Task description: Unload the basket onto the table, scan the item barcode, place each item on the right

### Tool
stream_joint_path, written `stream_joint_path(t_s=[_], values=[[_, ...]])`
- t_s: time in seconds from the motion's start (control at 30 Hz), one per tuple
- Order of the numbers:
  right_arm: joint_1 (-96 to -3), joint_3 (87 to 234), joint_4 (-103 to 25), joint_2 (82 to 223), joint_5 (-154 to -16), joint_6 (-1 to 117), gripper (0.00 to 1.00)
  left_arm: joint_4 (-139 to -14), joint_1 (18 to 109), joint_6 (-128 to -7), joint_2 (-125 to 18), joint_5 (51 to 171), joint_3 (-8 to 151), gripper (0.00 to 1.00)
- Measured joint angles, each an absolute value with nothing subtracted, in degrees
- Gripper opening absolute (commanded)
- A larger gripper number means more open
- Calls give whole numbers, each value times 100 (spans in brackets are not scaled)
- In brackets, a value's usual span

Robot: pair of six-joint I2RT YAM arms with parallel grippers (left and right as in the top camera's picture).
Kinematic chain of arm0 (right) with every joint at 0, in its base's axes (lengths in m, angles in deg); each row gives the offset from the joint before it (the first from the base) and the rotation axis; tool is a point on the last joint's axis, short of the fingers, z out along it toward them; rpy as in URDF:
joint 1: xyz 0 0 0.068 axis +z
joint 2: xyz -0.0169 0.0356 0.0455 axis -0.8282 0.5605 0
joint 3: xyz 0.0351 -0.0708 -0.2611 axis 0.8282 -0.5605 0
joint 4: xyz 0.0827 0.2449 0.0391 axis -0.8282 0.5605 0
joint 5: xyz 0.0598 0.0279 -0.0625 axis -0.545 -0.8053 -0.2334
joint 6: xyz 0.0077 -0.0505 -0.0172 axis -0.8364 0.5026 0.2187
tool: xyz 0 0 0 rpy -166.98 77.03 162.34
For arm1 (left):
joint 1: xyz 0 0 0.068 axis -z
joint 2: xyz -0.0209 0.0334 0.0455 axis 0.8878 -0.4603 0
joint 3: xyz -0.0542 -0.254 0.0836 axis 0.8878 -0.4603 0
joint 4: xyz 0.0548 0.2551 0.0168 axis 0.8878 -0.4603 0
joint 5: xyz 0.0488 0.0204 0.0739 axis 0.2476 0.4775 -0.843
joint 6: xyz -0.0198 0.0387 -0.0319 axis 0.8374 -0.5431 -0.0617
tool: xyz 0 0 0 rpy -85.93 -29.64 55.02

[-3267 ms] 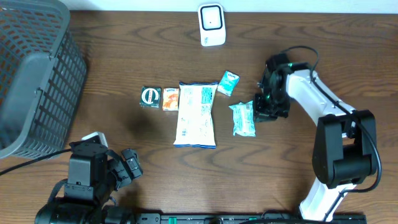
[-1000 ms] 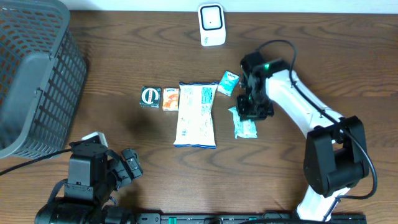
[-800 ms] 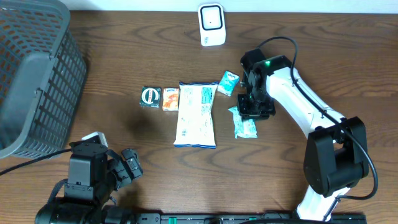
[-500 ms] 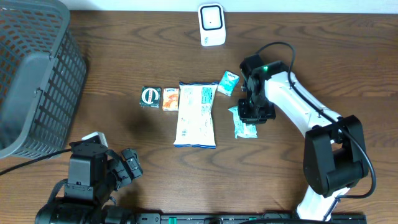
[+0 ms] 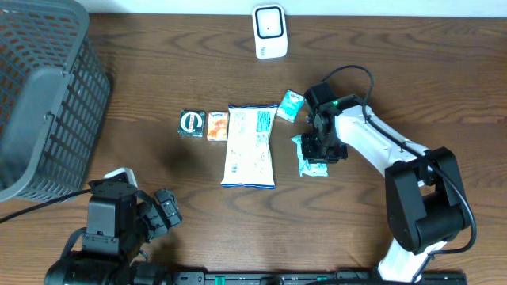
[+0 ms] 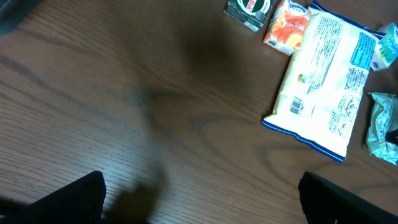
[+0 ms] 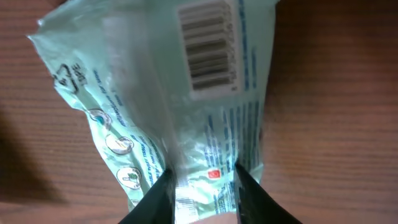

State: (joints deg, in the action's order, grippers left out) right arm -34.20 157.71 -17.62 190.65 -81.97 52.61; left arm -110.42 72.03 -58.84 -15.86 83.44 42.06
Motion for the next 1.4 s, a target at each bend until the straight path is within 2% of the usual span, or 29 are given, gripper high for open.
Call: stream_joint_path(t_s=[0.33,0.47,0.53,0.73,0.97,1.17,1.4], values=[[-3623,17043,44,19170,-8099,5261,31,-11040,7205,-5884,-1586,8344,4206,98],[-3542,17261,295,19170,-8123,5264,31,-11040,7203,-5884,-1586,8344,4206,98],[-3485,17259,328,19170,-8154,5264,28,-11042,7203,-5884,-1586,8342,4206,98],[-2904,17078,127,19170,-8320,5277,19,-11042,7203,-5884,-1586,8344,4206,97],[-2393,16546,-798,19170,-8254,4999,6,-11042,7203,-5884,-1586,8344,4206,98],[-2377,15924,-1690,19172,-8230,4750,7,-11042,7203,-5884,-1586,8342,4206,98],[-2438,15661,-1288,19172,-7776,4422,6,-11042,7203,-5884,-1586,8342,4206,98]])
